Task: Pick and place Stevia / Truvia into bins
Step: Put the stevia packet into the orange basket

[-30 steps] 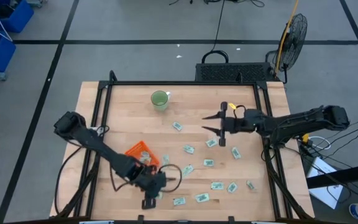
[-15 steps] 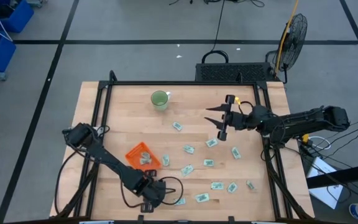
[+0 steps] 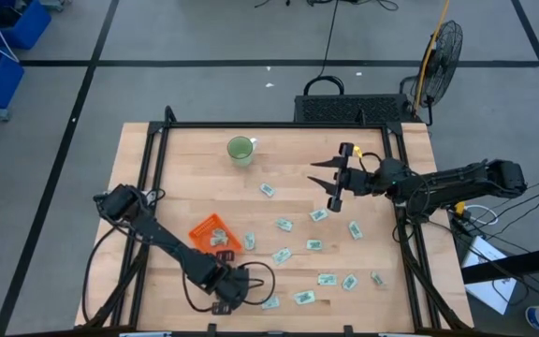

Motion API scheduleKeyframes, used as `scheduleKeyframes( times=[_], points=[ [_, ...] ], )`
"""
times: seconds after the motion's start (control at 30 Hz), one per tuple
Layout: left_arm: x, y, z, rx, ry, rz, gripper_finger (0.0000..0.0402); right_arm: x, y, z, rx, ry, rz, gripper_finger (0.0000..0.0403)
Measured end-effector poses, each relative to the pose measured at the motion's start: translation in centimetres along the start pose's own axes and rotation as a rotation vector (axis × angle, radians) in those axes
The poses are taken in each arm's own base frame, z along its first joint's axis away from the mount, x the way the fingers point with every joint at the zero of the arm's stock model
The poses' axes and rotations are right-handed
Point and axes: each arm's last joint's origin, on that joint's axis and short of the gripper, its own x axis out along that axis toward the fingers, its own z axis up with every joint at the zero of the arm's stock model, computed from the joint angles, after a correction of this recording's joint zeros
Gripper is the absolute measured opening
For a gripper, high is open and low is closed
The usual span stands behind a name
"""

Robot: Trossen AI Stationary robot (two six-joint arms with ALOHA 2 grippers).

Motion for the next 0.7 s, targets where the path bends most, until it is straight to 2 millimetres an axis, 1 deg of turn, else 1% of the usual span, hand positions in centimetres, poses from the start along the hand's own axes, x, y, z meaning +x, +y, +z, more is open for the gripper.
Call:
scheduleKeyframes(
  times=[0.07, 0.13, 0.2, 0.3, 0.47, 0.53, 0.57, 0.7],
  points=[
    [-0.2, 0.1, 0.1, -0.006, -0.009, -0.006, 0.0009, 0.0, 0.0, 0.0, 0.000, 0.000, 0.000, 0.0146],
    [-0.5, 0.1, 0.2, -0.007, -0.013, -0.012, 0.0009, 0.0, 0.0, 0.0, 0.000, 0.002, 0.001, 0.0146],
    [-1.4, -0.2, 0.5, 0.007, -0.038, -0.018, 0.0006, 0.0, 0.0, -0.1, 0.000, 0.007, 0.004, 0.0146],
    [-4.1, -0.9, 1.6, 0.026, -0.121, -0.026, 0.0004, 0.0, 0.0, -0.1, 0.002, 0.007, 0.004, 0.0146],
    [-8.7, -0.8, 2.2, 0.007, -0.209, 0.078, 0.0003, 0.0, 0.0, -0.1, 0.015, 0.007, 0.003, 0.0146],
    [-10.5, -0.3, 2.0, -0.023, -0.235, 0.133, 0.0004, 0.0, 0.0, -0.1, 0.025, 0.007, 0.004, 0.0146],
    [-11.0, 0.0, 1.7, -0.045, -0.232, 0.169, 0.0004, 0.0, 0.0, -0.1, 0.026, 0.007, 0.004, 0.0146],
    [-11.6, 2.1, 0.3, -0.165, -0.102, 0.320, 0.0003, 0.0, 0.1, -0.1, 0.026, 0.014, 0.007, 0.0146]
  ],
)
